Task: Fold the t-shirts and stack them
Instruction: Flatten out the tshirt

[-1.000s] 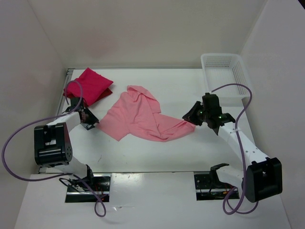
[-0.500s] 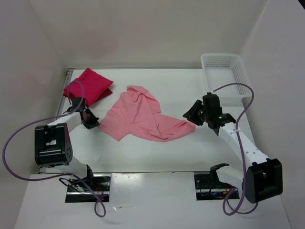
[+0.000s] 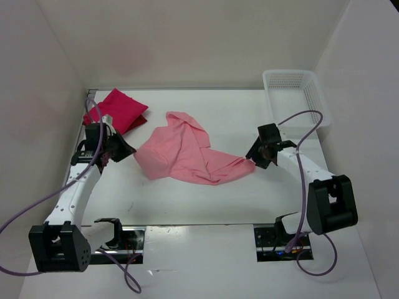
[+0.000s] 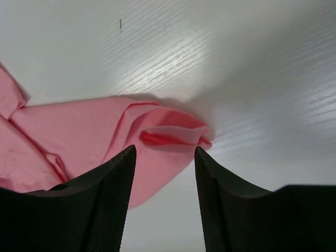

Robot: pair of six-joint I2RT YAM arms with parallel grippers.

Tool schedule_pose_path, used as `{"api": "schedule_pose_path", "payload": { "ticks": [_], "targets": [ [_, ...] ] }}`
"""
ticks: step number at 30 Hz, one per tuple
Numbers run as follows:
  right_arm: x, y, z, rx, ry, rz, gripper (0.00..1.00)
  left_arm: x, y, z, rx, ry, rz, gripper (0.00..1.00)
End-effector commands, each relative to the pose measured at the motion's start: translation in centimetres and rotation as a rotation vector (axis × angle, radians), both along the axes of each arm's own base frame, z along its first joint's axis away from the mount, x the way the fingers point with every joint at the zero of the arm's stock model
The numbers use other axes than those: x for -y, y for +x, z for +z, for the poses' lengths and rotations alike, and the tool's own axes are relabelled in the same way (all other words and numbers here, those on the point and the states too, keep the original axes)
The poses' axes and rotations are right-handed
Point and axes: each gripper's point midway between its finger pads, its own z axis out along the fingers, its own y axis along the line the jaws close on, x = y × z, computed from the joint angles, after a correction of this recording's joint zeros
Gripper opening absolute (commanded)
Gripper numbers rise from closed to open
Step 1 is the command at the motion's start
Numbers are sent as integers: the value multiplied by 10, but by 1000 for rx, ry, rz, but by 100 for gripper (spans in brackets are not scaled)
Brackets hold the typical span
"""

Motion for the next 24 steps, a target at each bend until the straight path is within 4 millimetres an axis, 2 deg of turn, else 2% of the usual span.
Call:
{"api": "schedule_pose_path", "payload": {
  "ticks": [1,4,5,7,9,11,13,14,15,17,18,19,21,24],
  "targets": [
    [13,15,5,10,-76,-28,55,21,-19,-8,-45,-9,-94,0],
    [12,20,3,11,-76,-28,55,31,-20,-2,-26,-15,-131,0],
    [8,21,-3,-13,-68,-7,55,35,-19,0,-17,-14,-143,0],
    [5,29,-1,-12,-65,6,56,39,-20,-4,-17,-20,-159,0],
    [-4,27,-4,-34,-78,33,58,43,-22,-7,-20,-27,-175,0],
    [-7,27,-1,-36,-72,32,58,46,-23,-7,-20,-27,-185,0],
    [-1,28,11,2,-93,13,58,48,-23,-7,-20,-27,-194,0],
    [2,27,14,4,-106,5,55,48,-23,-7,-20,-27,-194,0],
    [9,22,15,-3,-135,-10,46,48,-23,-7,-20,-27,-194,0],
    [11,23,18,9,-145,-8,39,51,-25,-4,-11,-26,-203,0],
    [12,25,22,13,-152,-13,26,51,-25,-4,-11,-26,-203,0],
    [12,24,11,-28,-162,-10,24,51,-25,-4,-11,-26,-203,0],
    [8,24,4,-62,-177,13,25,54,-24,-3,-2,-26,-212,0],
    [3,23,0,-68,-191,30,38,54,-24,-3,-2,-26,-212,0]
  ]
}}
